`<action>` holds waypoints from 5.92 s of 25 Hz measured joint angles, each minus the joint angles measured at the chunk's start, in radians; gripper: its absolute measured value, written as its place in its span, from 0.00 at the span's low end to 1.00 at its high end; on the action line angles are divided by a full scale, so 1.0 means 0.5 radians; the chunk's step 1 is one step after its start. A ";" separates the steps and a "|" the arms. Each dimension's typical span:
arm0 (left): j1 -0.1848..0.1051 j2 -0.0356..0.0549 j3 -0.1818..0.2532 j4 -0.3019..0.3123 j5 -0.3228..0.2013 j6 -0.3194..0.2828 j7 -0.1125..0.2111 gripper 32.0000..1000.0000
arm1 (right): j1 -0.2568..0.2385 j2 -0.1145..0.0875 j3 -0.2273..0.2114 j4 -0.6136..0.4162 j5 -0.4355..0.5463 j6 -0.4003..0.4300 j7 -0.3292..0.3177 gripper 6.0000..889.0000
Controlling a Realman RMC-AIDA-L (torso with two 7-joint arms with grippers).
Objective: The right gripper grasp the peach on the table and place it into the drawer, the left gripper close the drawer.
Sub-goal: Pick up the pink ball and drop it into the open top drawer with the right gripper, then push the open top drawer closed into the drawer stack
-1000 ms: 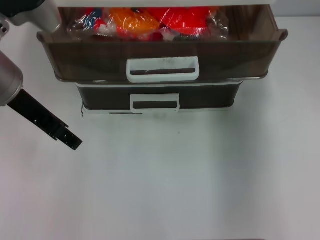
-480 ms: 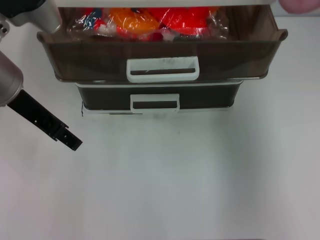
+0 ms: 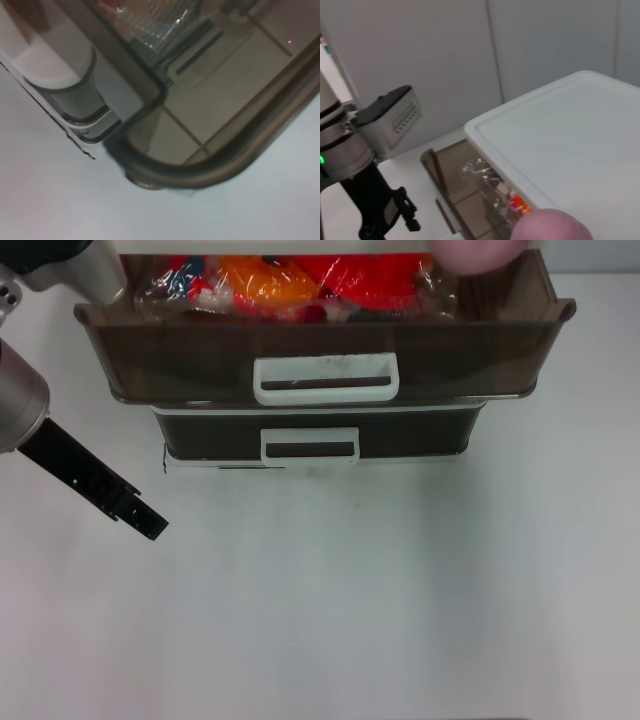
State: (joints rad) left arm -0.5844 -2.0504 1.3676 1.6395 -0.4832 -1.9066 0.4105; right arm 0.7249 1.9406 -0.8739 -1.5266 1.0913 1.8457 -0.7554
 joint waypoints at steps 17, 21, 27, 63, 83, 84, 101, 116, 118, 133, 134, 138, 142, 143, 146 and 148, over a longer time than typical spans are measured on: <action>0.003 -0.005 0.017 -0.002 -0.003 0.003 -0.012 0.81 | 0.089 0.056 -0.222 0.154 -0.057 -0.121 -0.083 0.08; 0.020 -0.007 0.016 -0.002 -0.003 0.009 -0.007 0.81 | 0.082 0.078 -0.222 0.141 -0.057 -0.180 -0.086 0.08; 0.025 -0.007 0.017 -0.002 -0.003 0.022 -0.007 0.81 | 0.081 0.069 -0.214 0.157 -0.057 -0.189 -0.088 0.29; 0.028 -0.001 0.006 0.027 -0.059 -0.016 0.001 0.81 | -0.100 0.035 -0.116 -0.504 -0.352 -0.022 0.042 0.96; 0.092 0.002 0.303 0.446 -0.379 -0.184 -0.019 0.81 | -0.469 0.126 -0.179 0.328 -1.249 -0.273 -0.327 0.96; 0.070 0.001 0.369 0.486 -0.418 -0.184 -0.022 0.81 | -0.467 0.139 -0.179 0.375 -1.257 -0.291 -0.345 0.96; -0.563 -0.010 0.719 0.366 -0.601 -0.021 0.079 0.81 | -0.331 0.163 -0.166 0.608 -1.254 -0.454 -0.370 0.96; -0.794 -0.011 0.573 -0.215 -0.507 0.190 0.396 0.81 | -0.260 0.189 -0.164 0.744 -1.252 -0.545 -0.378 0.96; -0.797 -0.011 0.539 -0.242 -0.504 0.220 0.461 0.81 | -0.242 0.189 -0.162 0.786 -1.251 -0.568 -0.381 0.96; -0.820 -0.007 0.396 -0.451 -0.223 0.486 0.592 0.81 | -0.210 0.205 -0.160 0.845 -1.224 -0.626 -0.384 0.96; -0.820 -0.007 0.391 -0.457 -0.217 0.489 0.595 0.81 | -0.209 0.205 -0.160 0.845 -1.210 -0.626 -0.384 0.96; -0.817 -0.009 0.381 -0.463 -0.201 0.493 0.603 0.81 | -0.208 0.204 -0.160 0.845 -1.174 -0.627 -0.385 0.96; -0.811 -0.009 0.387 -0.464 -0.198 0.489 0.603 0.81 | -0.208 0.203 -0.160 0.844 -1.173 -0.627 -0.385 0.96; -0.809 -0.008 0.388 -0.464 -0.197 0.486 0.602 0.81 | -0.208 0.203 -0.160 0.844 -1.173 -0.627 -0.385 0.96; -0.805 -0.009 0.389 -0.459 -0.203 0.461 0.597 0.81 | -0.207 0.203 -0.160 0.844 -1.173 -0.627 -0.385 0.96; -0.805 -0.011 0.389 -0.449 -0.229 0.423 0.593 0.81 | -0.207 0.202 -0.161 0.844 -1.173 -0.627 -0.385 0.96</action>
State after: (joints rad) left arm -0.9867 -2.0561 1.5620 1.4151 -0.5977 -1.6952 0.7069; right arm 0.6213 2.0417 -0.9542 -1.1045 0.5047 1.5323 -0.9481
